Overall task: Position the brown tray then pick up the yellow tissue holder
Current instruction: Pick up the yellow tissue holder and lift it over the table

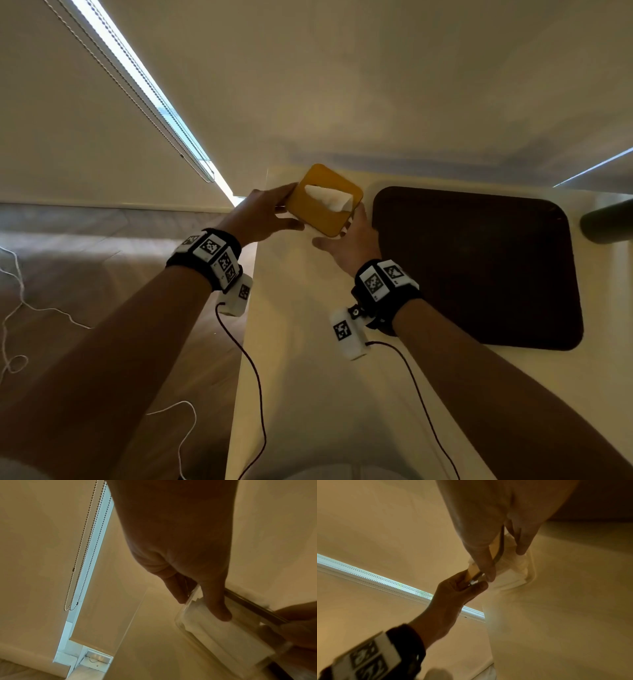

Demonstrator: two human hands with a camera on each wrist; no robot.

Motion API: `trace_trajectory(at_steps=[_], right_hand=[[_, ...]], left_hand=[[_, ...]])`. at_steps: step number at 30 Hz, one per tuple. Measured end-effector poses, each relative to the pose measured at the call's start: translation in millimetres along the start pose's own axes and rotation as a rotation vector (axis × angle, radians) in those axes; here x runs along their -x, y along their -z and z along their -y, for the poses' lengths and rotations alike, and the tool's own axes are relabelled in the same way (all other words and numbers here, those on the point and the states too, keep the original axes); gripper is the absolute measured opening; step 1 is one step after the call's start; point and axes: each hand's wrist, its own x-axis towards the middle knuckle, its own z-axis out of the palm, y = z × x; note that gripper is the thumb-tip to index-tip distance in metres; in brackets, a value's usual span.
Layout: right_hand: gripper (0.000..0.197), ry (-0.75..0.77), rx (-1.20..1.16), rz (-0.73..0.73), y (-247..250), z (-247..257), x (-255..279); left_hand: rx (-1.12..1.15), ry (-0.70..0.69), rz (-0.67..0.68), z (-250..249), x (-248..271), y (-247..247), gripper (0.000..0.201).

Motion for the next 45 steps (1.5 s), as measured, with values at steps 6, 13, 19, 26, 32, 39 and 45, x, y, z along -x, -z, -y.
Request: trace_trajectory(at_steps=[6,13,19,26,32,39,45], right_hand=[[0.084,0.113,0.127,0.083,30.0,11.3,-14.9],[0.078,0.158,0.18,0.162,32.2,10.3,-19.0],[0.076,0.174,0.181,0.168,33.1,9.7,-19.0],[0.078,0.179,0.172,0.179,33.3,5.0,-19.3],[0.081,0.177,0.178,0.194,34.1,4.1,-20.9],[0.084,0.175,0.219,0.208,35.0,0.7,-26.2],[0.106,0.103,0.359,0.244,47.9,2.7,-12.1]], left_hand=[[0.095,-0.007,-0.204,3.3,21.0,-26.6,0.077],[0.155,0.031,-0.246,6.0,29.2,-38.7,0.073],[0.181,0.032,-0.251,4.9,30.3,-39.4,0.072],[0.198,0.004,-0.271,3.7,32.7,-42.8,0.074],[0.197,-0.025,-0.303,3.3,34.6,-46.4,0.074],[0.23,-0.006,-0.322,4.3,35.1,-49.4,0.073],[0.132,0.086,-0.331,8.6,45.7,-53.6,0.083]])
